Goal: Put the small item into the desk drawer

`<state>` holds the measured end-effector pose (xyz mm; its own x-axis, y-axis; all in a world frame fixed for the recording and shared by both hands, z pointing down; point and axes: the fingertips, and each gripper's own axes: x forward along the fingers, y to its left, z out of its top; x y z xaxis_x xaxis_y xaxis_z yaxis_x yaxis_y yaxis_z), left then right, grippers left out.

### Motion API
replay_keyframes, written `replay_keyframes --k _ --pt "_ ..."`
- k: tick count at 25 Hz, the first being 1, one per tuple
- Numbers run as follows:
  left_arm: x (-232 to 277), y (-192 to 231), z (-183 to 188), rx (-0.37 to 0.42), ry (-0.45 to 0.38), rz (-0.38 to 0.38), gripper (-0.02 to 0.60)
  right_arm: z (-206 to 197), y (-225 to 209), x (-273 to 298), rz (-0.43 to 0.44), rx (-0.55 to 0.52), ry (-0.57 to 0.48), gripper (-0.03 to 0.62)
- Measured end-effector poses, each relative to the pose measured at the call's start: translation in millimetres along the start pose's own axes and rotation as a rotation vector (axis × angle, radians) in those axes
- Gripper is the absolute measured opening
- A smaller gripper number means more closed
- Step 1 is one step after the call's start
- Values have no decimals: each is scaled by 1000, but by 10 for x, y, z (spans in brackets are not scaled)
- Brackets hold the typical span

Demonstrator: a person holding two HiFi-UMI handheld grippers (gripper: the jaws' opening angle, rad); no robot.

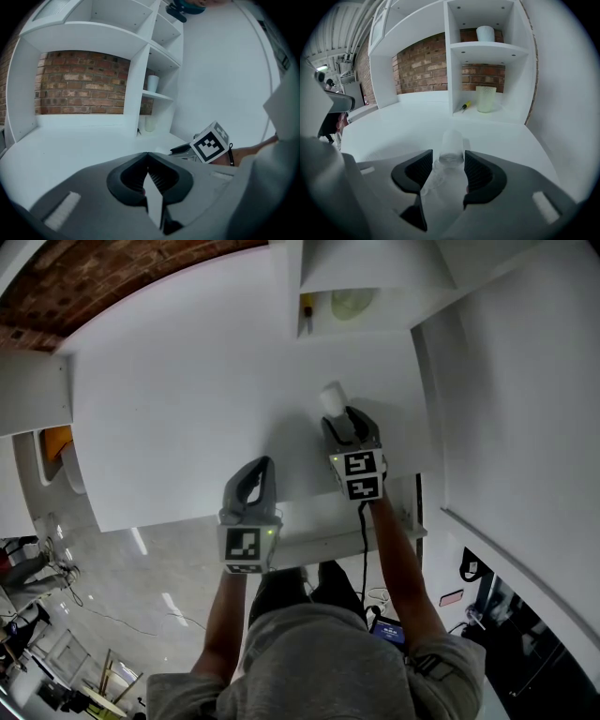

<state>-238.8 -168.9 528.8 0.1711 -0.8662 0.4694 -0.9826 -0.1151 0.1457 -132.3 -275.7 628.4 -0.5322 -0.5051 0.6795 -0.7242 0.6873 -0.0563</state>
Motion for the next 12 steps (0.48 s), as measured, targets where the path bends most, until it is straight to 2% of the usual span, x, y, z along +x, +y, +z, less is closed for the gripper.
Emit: replay_keyframes --k 5,12 --pt "11 21 -18 1 2 -3 12 -21 -35 34 -20 -15 11 163" --pt "-21 21 -38 -2 9 -1 12 -11 -45 17 -15 -6 -1 153"
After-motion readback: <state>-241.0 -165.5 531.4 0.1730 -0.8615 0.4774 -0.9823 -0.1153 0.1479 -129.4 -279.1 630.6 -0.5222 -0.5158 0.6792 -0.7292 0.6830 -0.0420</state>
